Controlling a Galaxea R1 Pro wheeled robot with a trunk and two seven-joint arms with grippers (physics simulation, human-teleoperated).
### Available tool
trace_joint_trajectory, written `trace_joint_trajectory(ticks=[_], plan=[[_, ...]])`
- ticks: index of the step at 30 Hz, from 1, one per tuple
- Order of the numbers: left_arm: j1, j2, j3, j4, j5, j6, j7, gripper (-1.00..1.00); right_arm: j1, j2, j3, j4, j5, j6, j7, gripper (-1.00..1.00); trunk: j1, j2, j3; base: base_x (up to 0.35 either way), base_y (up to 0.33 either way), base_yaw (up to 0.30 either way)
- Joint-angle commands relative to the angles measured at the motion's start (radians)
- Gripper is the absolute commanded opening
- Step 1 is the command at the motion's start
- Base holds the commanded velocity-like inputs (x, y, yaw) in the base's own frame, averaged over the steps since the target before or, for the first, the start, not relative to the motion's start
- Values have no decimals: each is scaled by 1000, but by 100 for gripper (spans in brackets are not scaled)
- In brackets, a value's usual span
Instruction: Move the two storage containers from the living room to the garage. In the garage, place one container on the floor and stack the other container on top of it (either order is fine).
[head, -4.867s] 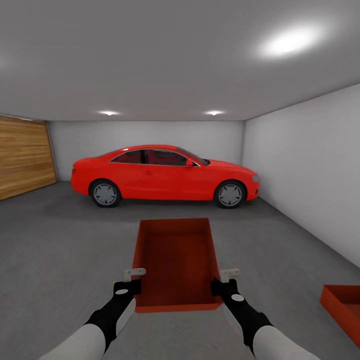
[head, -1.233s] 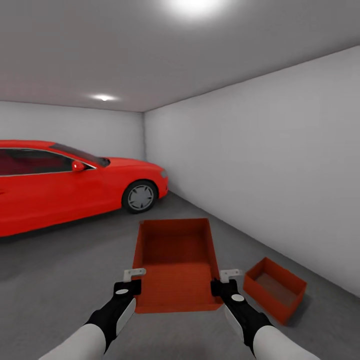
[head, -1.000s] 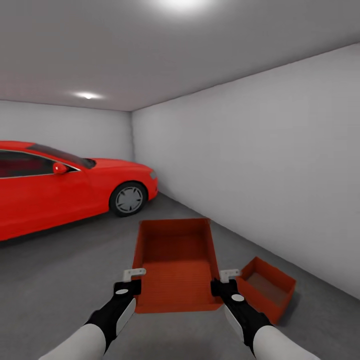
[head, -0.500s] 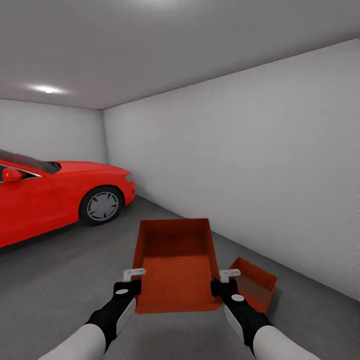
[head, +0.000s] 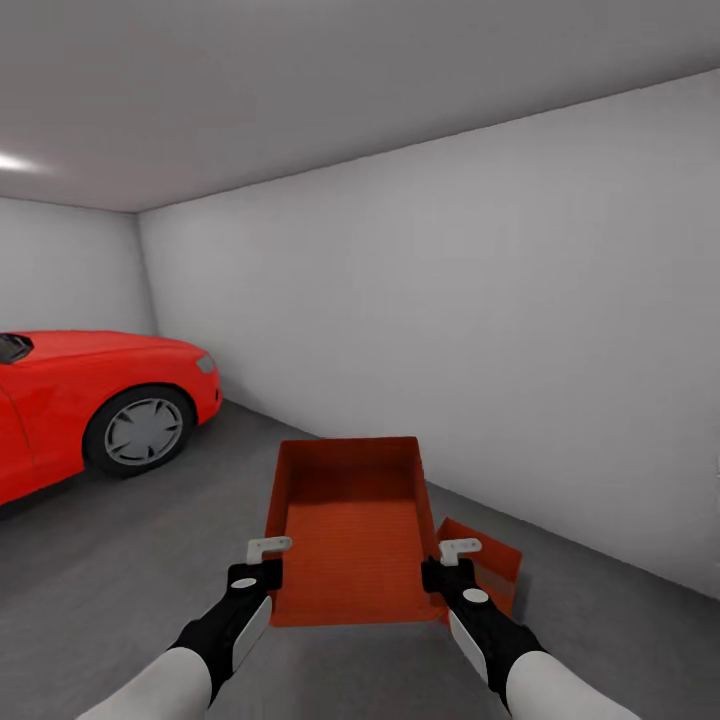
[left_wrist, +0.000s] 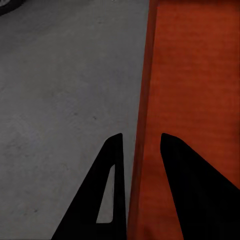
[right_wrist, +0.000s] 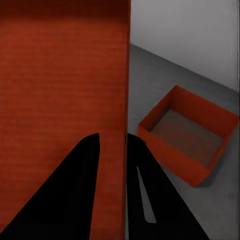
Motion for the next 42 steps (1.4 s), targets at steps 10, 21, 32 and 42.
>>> trace_joint_trajectory(ticks=[10,21,32,42], plan=[[0,25,37,-7,4,-6,8,-100,-1,-1,-6,3,-51,-1,0,-100,1,-1,0,322,110,-297],[0,25,36,-7,4,-6,8,-100,-1,-1,-7,3,-51,-1,0,-100,1,-1,0,322,110,-297],[-1,25,36,-8,3,-6,9,-100,-1,-1,-6,3,-51,-1,0,-100,1,-1,0,322,110,-297],[-1,25,37,-9,3,-6,11,-100,-1,-1,-7,3,-51,-1,0,-100,1,-1,0,322,110,-296]])
